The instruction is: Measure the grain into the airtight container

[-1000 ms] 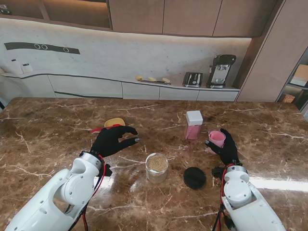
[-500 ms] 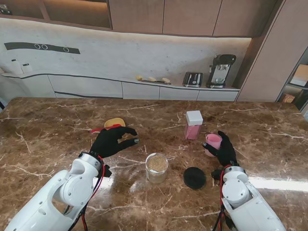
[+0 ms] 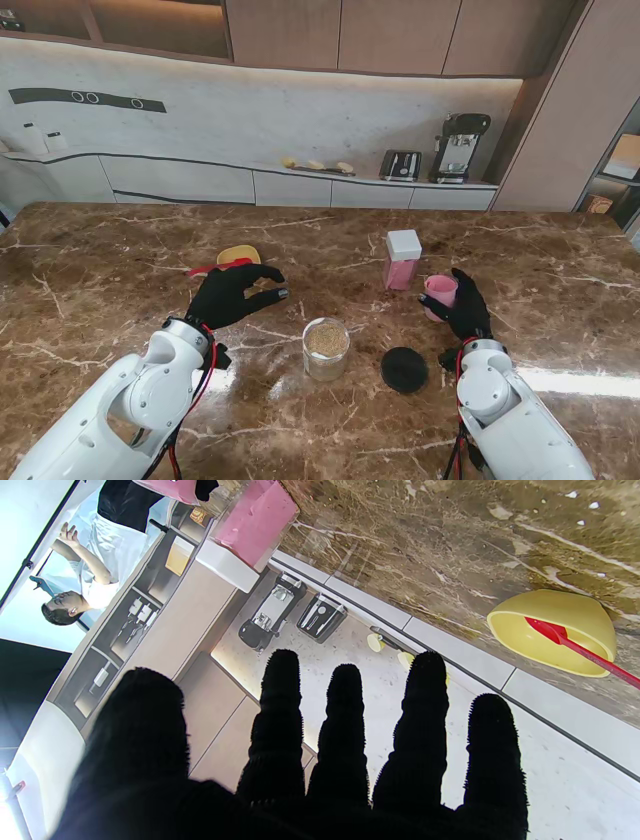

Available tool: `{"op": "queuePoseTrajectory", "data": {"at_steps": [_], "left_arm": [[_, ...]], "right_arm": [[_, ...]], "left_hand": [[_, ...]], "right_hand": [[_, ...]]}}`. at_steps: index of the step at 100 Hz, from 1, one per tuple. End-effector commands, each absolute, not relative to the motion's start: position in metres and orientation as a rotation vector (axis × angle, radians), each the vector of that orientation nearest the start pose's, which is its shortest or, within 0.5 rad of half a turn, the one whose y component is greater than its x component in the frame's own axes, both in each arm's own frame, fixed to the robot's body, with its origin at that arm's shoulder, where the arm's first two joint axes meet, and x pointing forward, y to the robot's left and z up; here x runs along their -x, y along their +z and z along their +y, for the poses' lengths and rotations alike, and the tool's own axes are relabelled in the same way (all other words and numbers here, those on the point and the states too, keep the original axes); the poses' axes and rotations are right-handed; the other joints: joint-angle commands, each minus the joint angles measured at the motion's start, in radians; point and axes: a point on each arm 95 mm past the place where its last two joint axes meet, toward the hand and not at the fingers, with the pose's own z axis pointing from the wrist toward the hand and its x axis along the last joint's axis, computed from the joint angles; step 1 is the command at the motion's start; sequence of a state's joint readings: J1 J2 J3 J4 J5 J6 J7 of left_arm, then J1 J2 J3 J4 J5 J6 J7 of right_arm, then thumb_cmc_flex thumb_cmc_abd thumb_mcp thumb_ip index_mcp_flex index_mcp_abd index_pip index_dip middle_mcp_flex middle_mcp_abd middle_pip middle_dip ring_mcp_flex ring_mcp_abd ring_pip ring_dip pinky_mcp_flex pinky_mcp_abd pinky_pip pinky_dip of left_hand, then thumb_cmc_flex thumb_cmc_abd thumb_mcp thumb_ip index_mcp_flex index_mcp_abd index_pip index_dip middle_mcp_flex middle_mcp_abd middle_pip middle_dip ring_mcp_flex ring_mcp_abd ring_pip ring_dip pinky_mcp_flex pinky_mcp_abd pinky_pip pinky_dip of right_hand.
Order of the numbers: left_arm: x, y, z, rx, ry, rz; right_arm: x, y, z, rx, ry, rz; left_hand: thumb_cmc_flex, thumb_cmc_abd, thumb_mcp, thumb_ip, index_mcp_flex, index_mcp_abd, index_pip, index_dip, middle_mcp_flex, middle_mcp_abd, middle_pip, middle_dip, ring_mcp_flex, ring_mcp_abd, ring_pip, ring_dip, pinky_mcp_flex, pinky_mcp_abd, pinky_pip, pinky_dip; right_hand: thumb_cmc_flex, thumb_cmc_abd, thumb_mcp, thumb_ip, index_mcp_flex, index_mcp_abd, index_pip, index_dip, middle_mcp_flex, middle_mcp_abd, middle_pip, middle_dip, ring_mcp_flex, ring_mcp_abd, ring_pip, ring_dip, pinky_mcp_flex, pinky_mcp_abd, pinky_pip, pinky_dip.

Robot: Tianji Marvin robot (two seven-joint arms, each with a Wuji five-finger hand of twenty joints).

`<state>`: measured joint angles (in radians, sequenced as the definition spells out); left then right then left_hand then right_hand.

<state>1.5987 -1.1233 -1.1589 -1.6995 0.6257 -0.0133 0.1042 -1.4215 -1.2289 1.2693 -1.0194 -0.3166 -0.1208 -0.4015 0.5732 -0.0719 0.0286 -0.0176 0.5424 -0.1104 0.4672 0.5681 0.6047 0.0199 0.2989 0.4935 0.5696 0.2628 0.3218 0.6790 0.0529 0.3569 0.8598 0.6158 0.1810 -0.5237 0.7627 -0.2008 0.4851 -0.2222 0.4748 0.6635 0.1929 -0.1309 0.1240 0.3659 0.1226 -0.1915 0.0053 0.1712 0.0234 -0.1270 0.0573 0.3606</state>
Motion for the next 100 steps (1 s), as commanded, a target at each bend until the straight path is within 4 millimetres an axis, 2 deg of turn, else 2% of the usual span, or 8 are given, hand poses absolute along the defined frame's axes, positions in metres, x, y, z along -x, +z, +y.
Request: {"op": "queuePoseTrajectory", "data": {"at_steps": [1,27,52,73,84,100], "left_arm": [[-0.383,-0.305,-0.041,1.478,-1.864,1.265],[-0.383,-0.305,-0.04,1.476,-1.864,1.26],[-0.382,-0.304,-0.038,1.474,-1.867,1.253],[-0.382,-0.304,-0.037,1.473,-1.87,1.248],[-0.382,-0.304,-0.036,1.473,-1.871,1.244],[-0.382,-0.303,-0.035,1.467,-1.873,1.241]], "right_arm": [[-0.4,-0.465,-0.101,-1.949,1.468,0.673],[-0.399,-0.464,-0.103,-1.925,1.419,0.723],[-0.399,-0.455,-0.106,-1.908,1.342,0.787],[-0.397,-0.452,-0.108,-1.919,1.292,0.817],[-0.395,-0.451,-0.11,-1.92,1.279,0.831],[-0.393,-0.451,-0.112,-1.913,1.28,0.846]], "left_hand": [[-0.002,0.045,-0.034,0.026,0.018,-0.003,-0.019,0.004,-0.036,-0.002,-0.017,-0.009,-0.03,-0.04,-0.025,-0.013,-0.024,0.013,-0.024,-0.004],[-0.003,0.045,-0.035,0.026,0.017,-0.003,-0.022,0.003,-0.039,-0.002,-0.02,-0.011,-0.032,-0.041,-0.02,-0.012,-0.023,0.023,-0.02,0.001],[-0.004,0.046,-0.035,0.026,0.013,-0.005,-0.024,0.003,-0.041,-0.003,-0.021,-0.011,-0.033,-0.042,-0.019,-0.012,-0.017,0.027,-0.01,0.008],[-0.004,0.045,-0.035,0.027,0.014,-0.004,-0.023,0.004,-0.04,-0.005,-0.021,-0.011,-0.031,-0.044,-0.018,-0.01,-0.013,0.033,-0.005,0.013],[-0.005,0.044,-0.035,0.027,0.012,-0.005,-0.024,0.003,-0.04,-0.005,-0.02,-0.011,-0.031,-0.044,-0.018,-0.01,-0.014,0.034,-0.005,0.014],[-0.007,0.042,-0.035,0.027,0.008,-0.001,-0.027,0.002,-0.041,-0.005,-0.021,-0.011,-0.033,-0.043,-0.02,-0.01,-0.018,0.034,-0.008,0.013]], "right_hand": [[-0.003,0.178,0.112,0.094,0.023,-0.142,-0.026,-0.013,-0.036,-0.029,-0.02,-0.011,-0.026,-0.029,-0.015,-0.015,-0.004,-0.016,0.0,-0.005],[-0.006,0.15,0.122,0.105,0.008,-0.09,-0.054,-0.012,-0.038,-0.013,-0.028,-0.007,-0.027,-0.021,-0.014,-0.005,-0.011,-0.009,0.015,0.009],[-0.038,0.177,0.093,0.116,-0.007,0.033,-0.102,-0.015,-0.044,0.007,-0.04,-0.003,-0.029,-0.01,-0.014,0.002,-0.018,0.001,0.03,0.023],[-0.049,0.183,0.069,0.128,-0.014,0.067,-0.143,-0.017,-0.049,0.018,-0.057,0.0,-0.03,-0.005,-0.015,0.005,-0.028,0.006,0.053,0.044],[-0.026,0.152,0.057,0.132,-0.039,0.09,-0.157,-0.015,-0.047,0.025,-0.058,0.003,-0.03,0.003,-0.012,0.009,-0.03,0.009,0.06,0.05],[0.033,0.09,-0.01,0.145,-0.112,0.129,-0.202,-0.004,-0.047,0.041,-0.052,0.015,-0.031,0.016,-0.006,0.042,-0.043,0.015,0.095,0.082]]}}
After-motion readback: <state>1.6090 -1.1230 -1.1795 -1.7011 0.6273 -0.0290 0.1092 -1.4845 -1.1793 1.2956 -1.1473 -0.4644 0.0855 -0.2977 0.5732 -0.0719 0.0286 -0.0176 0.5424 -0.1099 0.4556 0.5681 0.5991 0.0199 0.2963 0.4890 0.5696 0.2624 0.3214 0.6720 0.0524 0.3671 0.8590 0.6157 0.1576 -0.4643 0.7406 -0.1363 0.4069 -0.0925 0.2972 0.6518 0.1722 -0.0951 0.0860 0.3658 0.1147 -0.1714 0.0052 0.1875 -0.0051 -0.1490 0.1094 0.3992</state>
